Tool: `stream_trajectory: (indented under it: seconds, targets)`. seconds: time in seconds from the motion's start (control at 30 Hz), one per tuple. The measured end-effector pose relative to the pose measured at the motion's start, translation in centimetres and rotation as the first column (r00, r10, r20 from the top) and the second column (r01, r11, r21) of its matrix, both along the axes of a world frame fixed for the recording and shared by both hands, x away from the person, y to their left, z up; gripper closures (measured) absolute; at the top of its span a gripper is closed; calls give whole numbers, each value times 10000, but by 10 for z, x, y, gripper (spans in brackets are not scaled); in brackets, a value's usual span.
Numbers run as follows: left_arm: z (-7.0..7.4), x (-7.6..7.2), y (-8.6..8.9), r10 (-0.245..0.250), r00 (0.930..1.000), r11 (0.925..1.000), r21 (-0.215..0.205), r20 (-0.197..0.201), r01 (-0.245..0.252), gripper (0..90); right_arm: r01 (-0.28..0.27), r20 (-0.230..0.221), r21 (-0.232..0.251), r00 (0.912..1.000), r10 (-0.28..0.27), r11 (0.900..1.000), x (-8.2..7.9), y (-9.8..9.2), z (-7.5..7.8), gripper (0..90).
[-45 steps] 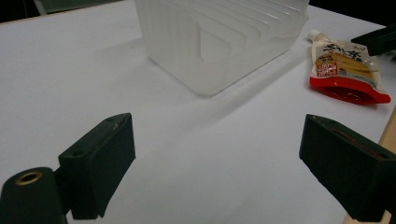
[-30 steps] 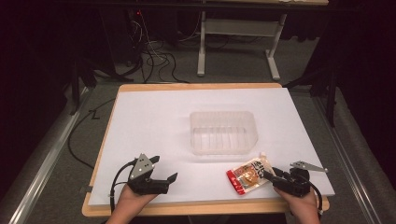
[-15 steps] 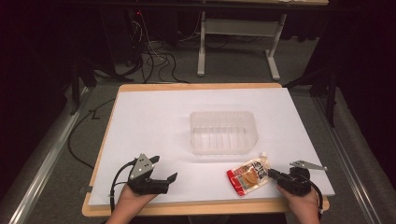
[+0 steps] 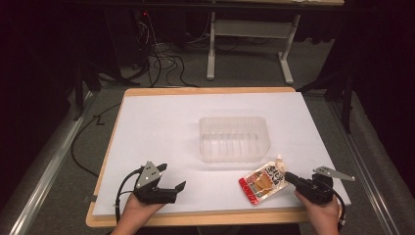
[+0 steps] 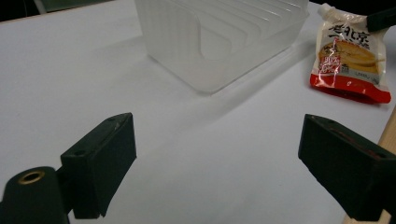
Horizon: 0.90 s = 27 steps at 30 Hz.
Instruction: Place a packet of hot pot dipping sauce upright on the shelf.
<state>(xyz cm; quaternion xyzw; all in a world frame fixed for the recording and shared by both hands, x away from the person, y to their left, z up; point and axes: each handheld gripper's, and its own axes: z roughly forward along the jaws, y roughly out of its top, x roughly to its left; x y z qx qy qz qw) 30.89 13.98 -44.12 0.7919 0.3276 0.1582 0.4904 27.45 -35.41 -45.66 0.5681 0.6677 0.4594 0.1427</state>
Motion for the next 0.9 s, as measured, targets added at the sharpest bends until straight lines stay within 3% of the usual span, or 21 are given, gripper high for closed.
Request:
stream_trajectory:
  seconds: [0.23, 0.47, 0.73, 0.9]
  targets:
    - [0, 0, -1, -23, 10000, 10000, -4, -26, 23, 118, 137, 926, 240, 9956, -158, 9996, -9, -11, 17, 900]
    - [-1, 0, -1, -36, 10000, 10000, -1, -30, 36, 118, 261, 1769, 333, 9837, -316, 9991, -16, -16, 32, 900]
    - [-1, 0, -1, -56, 10000, 10000, 27, -28, 56, 118, 317, 2468, 32, 9686, -315, 9995, -22, -13, 47, 900]
    - [-1, 0, -1, -39, 10000, 10000, 24, -6, 39, 118, 331, 2666, 24, 9633, -325, 9995, -21, -14, 52, 900]
